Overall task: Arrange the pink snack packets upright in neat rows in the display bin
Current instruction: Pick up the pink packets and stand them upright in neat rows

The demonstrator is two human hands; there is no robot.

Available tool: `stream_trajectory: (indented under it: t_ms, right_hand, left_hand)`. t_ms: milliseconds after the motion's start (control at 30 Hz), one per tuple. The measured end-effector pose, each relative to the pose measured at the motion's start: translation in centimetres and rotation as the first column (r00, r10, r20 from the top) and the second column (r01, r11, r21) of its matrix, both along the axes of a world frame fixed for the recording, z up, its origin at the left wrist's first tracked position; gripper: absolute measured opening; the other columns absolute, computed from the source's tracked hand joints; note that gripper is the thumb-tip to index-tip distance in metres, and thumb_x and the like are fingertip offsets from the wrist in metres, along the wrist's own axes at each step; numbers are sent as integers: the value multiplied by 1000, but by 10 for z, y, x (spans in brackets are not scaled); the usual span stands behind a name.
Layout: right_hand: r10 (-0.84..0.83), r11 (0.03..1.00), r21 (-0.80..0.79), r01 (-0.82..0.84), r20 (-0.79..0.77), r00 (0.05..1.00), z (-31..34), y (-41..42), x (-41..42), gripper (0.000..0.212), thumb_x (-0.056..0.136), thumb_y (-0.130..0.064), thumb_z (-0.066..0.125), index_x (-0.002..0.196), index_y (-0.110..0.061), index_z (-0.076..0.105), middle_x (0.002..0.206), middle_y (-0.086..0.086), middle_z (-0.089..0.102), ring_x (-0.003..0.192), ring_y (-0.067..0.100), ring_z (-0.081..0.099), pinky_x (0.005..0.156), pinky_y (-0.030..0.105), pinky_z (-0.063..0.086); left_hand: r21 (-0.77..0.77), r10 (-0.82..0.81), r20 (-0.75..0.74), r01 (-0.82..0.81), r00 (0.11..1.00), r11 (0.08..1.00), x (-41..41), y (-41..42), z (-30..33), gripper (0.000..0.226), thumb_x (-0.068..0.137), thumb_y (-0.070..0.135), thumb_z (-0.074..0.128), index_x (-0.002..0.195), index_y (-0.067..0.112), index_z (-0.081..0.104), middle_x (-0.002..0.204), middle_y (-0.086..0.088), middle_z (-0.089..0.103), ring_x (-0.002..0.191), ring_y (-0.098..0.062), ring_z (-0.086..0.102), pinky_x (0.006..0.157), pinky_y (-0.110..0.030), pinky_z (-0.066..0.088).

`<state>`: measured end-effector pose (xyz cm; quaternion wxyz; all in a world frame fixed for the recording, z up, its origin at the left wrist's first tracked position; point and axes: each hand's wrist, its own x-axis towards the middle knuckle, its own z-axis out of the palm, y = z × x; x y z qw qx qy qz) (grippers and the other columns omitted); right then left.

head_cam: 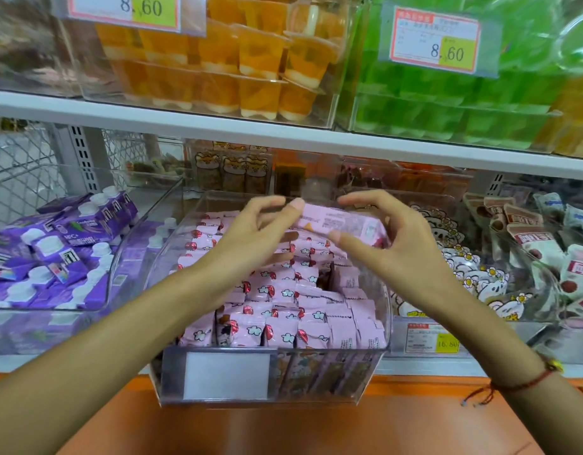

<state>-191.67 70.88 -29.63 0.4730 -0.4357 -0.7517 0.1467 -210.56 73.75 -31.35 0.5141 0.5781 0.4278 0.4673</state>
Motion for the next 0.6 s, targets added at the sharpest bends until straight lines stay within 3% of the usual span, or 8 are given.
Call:
stream_trajectory:
  t_ms: [67,133,233,333,400,467,533,600]
  right_hand:
    - [-8,962,-261,-75,-302,953,5,1,0,29,69,-25,78,94,-15,68,80,-3,72,64,15,70,54,20,53]
    - [-51,894,-419,-157,-444,894,8,2,2,36,62,-39,74,88,-14,71,75,2,72,61,19,70,50,18,51]
    - [-80,791,-554,-259,-514,854,9,4,3,57,67,-62,57,97,-15,67,90,10,74,62,18,71,47,17,51]
    - [-69,757,-544,-363,-618,783,10,6,5,63,81,-68,40,104,-14,63,93,12,73,66,20,71,48,20,53]
    - [-32,784,-496,-373,-632,774,11,5,6,53,80,-60,49,99,-12,64,87,10,73,69,18,69,53,20,54]
    - [-2,841,-444,-309,-574,819,8,5,6,34,81,-37,62,99,-8,63,83,7,71,70,16,67,57,19,53]
    - [-77,905,-398,-150,-500,863,7,6,9,26,84,-15,66,106,-4,58,89,10,71,71,16,67,60,21,55]
    - [-204,936,-349,37,-454,867,9,8,15,28,84,-9,67,106,-10,49,92,9,68,67,12,68,61,20,56]
  left_hand:
    - [122,-38,-123,53,992,991,-1,-1,1,41,85,47,58,123,34,53,120,11,63,106,-2,62,95,-33,51]
    - [125,-82,-126,98,989,987,-1,-3,1,34,83,45,60,114,32,61,113,11,68,102,-1,64,95,-32,50]
    - [61,-48,-55,51,997,997,1,-1,-2,30,82,44,63,102,23,68,100,7,73,91,-5,69,78,-26,57]
    - [28,-14,18,13,1000,1000,7,1,-6,21,87,37,62,93,19,69,79,13,73,76,-4,71,59,-18,56]
    - [48,-7,8,7,1000,999,10,3,-9,20,87,39,61,90,20,68,74,15,73,73,-1,70,54,-14,53]
    - [123,-23,-41,28,999,992,12,5,-13,18,87,42,59,88,25,66,74,20,72,75,5,67,59,-11,52]
    - [223,-99,-187,140,977,965,13,6,-16,12,88,41,57,93,32,63,85,26,69,83,11,63,67,-4,47]
    - [242,-183,-402,297,897,924,11,6,-20,19,92,33,55,111,30,59,103,24,61,93,1,60,70,-6,44]
